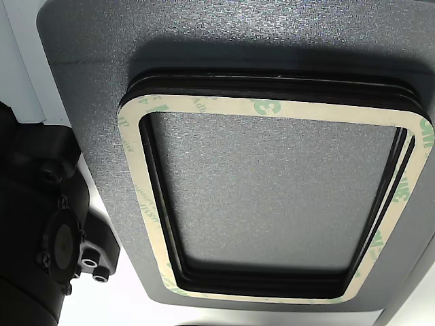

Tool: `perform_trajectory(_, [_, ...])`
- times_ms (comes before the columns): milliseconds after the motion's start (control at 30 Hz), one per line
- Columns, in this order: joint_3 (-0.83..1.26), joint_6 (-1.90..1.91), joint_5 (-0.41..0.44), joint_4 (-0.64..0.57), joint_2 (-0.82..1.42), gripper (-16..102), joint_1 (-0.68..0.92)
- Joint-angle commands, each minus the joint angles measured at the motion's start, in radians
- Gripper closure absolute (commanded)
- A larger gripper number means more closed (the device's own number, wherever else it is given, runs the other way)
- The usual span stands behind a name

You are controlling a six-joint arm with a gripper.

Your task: Grab top frame and put it into gray box.

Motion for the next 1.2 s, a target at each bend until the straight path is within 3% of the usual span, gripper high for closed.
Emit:
perform_trajectory(0, [-0.023, 0.003, -0.006, 0.012, 0.020, 98, -0.015])
perform_trajectory(1167, [0.002, -0.040, -0.015, 0.012, 0.000, 98, -0.049])
